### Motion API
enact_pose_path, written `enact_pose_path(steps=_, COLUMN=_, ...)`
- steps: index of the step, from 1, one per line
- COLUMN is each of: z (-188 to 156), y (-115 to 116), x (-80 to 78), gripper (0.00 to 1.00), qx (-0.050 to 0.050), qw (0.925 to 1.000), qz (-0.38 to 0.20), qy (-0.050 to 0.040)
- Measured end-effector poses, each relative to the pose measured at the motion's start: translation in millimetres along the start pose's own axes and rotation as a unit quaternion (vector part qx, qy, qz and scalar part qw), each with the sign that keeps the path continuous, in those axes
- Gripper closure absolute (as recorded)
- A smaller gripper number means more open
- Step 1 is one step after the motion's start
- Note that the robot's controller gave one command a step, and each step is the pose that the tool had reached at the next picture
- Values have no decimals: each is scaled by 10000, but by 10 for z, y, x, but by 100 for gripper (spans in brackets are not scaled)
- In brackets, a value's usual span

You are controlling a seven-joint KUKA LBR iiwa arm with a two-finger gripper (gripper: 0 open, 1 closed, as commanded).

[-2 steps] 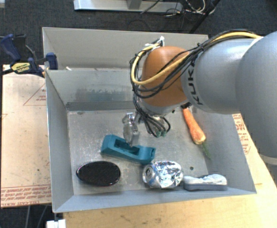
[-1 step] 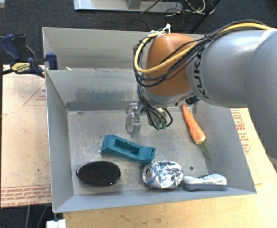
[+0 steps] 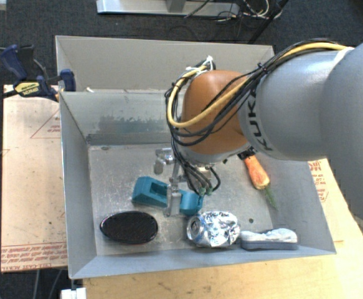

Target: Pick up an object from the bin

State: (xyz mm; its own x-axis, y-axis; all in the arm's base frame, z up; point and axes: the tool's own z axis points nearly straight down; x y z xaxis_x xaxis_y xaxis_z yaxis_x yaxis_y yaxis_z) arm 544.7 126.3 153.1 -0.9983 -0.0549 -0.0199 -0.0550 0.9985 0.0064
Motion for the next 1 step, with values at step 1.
enact_pose_path(steps=1, z=-4, y=-5, x=-15, gripper=0, qx=-1, qw=10000, qz=10, qy=-15)
